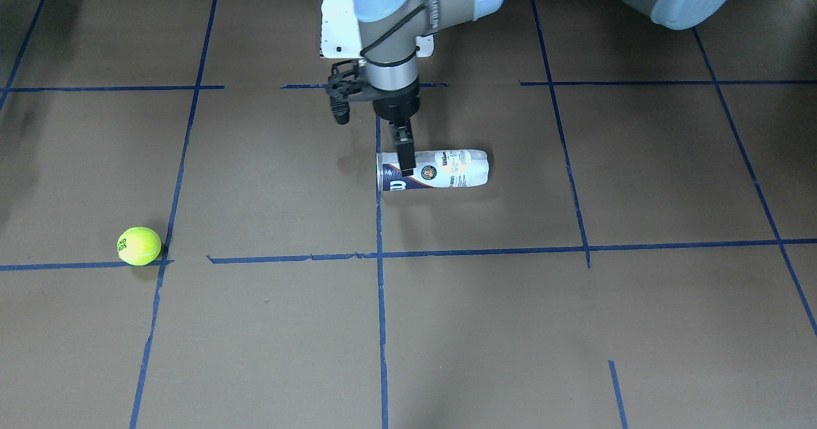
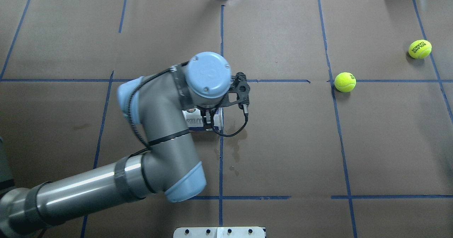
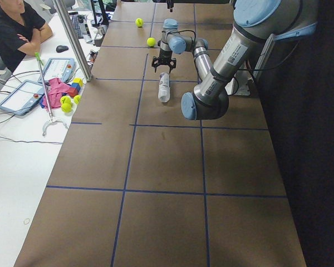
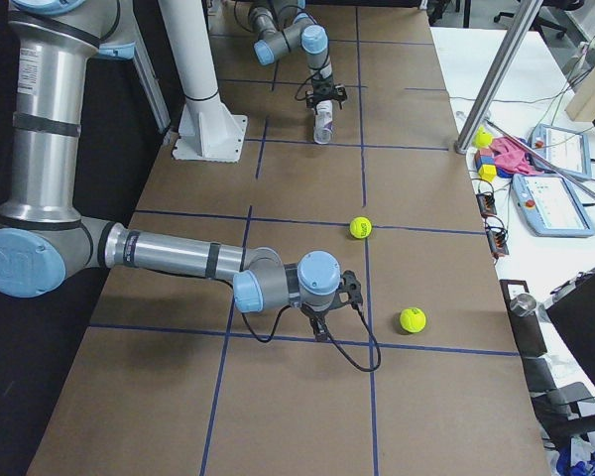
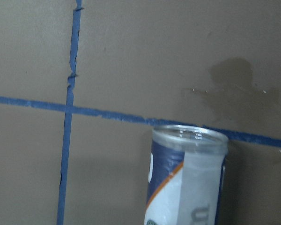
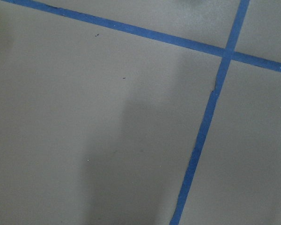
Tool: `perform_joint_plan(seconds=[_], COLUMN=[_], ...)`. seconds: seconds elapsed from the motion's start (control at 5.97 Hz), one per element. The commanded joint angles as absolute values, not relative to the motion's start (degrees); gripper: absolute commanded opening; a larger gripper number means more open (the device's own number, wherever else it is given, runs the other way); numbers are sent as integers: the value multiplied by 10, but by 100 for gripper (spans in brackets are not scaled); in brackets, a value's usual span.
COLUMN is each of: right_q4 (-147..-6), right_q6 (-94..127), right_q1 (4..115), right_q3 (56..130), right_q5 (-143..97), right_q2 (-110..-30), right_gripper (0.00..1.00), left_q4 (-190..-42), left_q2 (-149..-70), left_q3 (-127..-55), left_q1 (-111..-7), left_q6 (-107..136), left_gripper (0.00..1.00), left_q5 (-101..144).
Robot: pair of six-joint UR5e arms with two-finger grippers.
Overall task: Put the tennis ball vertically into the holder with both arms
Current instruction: 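Close the left gripper around the can's open end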
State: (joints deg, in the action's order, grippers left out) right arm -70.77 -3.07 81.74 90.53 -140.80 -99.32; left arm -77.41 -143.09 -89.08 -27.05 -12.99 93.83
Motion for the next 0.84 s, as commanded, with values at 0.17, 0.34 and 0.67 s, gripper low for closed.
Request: perform_joint_plan(seconds=[0.17,0.34,0.67], right_q4=[-708,-708,-708], right_q6=[-26,-25,-27], right_q1=[818,818,818], right_q3=[904,904,904], right_q5=[-1408,-1408,-1406], right_q2=[-1001,-1005,-1011], right_gripper=[100,100,100], left_q4=[-732,-730,-732], left_q2=[-1460,-1476,-1495], left_q3=[-839,-824,-792], left_q1=[-242,-241,-234], left_q6=[-128,-127,-129], left_gripper=[99,99,100], left_q5=[924,921,912])
